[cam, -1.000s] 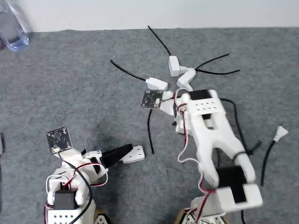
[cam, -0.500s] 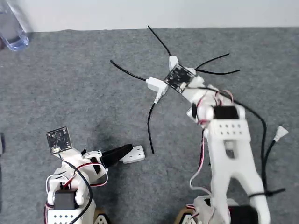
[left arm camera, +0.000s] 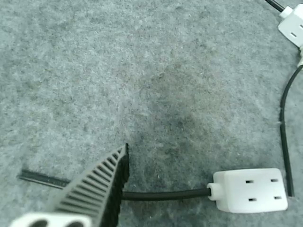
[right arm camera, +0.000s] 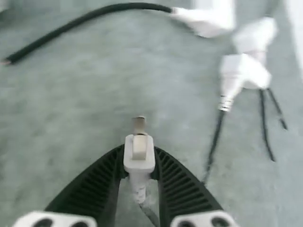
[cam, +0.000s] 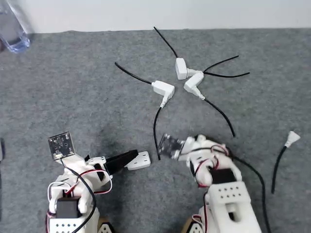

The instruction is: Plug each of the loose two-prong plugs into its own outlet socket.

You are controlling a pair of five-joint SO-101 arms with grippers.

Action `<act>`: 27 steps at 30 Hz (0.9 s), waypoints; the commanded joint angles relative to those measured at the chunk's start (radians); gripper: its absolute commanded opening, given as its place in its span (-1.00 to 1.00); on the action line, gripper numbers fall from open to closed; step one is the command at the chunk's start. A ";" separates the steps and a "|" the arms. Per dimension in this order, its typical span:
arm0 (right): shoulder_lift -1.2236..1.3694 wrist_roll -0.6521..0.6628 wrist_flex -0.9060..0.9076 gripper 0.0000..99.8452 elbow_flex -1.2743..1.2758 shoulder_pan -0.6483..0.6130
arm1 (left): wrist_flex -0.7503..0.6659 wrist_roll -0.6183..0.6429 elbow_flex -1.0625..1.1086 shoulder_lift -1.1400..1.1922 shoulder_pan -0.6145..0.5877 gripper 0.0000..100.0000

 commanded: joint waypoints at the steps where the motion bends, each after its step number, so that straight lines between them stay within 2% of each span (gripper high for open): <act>1: -0.073 0.037 0.119 -0.98 0.023 -0.042 | 0.008 -0.009 -0.012 -0.005 0.002 0.30; 4: -0.108 0.037 0.226 -0.98 0.044 -0.102 | 0.008 -0.009 -0.012 -0.005 0.002 0.30; 8: -0.147 0.031 0.254 -0.97 0.081 -0.125 | 0.008 -0.009 -0.012 -0.005 0.002 0.30; 10: -0.159 0.031 0.257 -0.81 0.110 -0.124 | 0.008 -0.009 -0.012 -0.005 0.002 0.30; 13: -0.182 -0.005 0.260 -0.41 0.127 -0.110 | 0.008 -0.009 -0.012 -0.005 0.002 0.30; 15: -0.199 -0.037 0.288 -0.26 0.112 -0.102 | 0.008 -0.009 -0.012 -0.005 0.002 0.30; 21: -0.232 -0.015 0.526 -0.43 -0.006 -0.128 | 0.008 -0.009 -0.012 -0.005 0.002 0.30; 27: -0.268 -0.017 0.653 -0.41 -0.184 -0.125 | 0.008 -0.009 -0.012 -0.005 0.002 0.30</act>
